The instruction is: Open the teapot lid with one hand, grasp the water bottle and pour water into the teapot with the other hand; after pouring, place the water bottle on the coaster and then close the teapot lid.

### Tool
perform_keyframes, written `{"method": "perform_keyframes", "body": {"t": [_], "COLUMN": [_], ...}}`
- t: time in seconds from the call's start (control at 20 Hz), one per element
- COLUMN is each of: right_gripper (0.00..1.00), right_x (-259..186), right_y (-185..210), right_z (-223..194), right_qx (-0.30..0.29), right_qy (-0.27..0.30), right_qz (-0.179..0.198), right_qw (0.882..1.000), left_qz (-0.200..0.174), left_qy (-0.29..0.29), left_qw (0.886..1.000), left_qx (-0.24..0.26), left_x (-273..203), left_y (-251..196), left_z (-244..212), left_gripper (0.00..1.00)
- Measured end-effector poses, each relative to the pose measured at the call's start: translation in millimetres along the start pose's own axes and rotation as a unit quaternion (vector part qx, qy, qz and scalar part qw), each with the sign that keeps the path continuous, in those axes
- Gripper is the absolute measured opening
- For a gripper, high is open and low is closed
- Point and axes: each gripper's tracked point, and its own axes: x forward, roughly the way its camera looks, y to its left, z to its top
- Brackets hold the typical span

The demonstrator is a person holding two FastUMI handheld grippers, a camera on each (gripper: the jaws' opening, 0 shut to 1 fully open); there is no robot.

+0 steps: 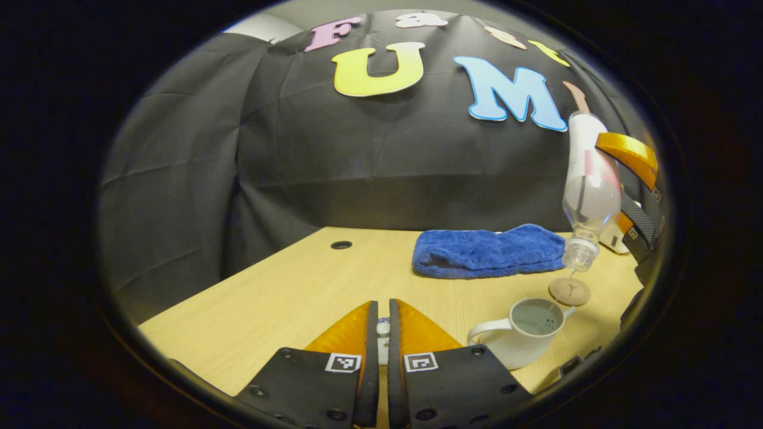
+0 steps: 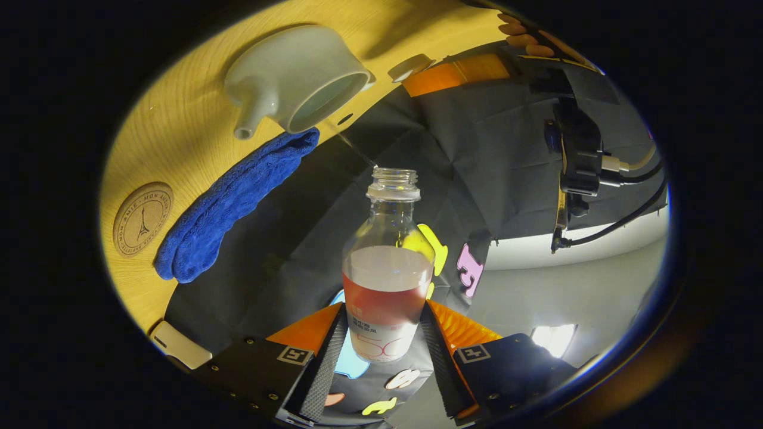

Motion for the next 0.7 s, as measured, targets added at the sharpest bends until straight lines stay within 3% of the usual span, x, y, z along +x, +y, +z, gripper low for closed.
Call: {"method": "perform_keyframes", "body": {"t": [0.1,0.2,0.35,0.55,0.7], "right_gripper": [0.72,0.72,0.73,0.73,0.73], "right_x": [-2,-5,-11,-18,-24], "right_y": [6,22,33,43,49], "right_z": [-1,-3,-4,-5,-5], "right_qx": [0.022,0.08,0.179,0.306,0.394], "right_qy": [0.006,0.018,0.035,0.057,0.074], "right_qz": [0.013,0.047,0.087,0.116,0.14], "right_qw": [1.0,0.996,0.979,0.943,0.905], "left_qz": [0.001,0.002,0.003,0.003,0.005], "left_qy": [-0.001,-0.003,-0.004,-0.003,-0.002], "left_qw": [1.0,1.0,1.0,1.0,1.0], "left_qx": [-0.001,-0.002,-0.002,-0.001,0.0], "left_x": [0,0,0,2,1], "left_y": [1,2,2,0,3], "left_z": [0,2,1,1,1], "left_gripper": [0.12,0.13,0.12,0.12,0.12]}}
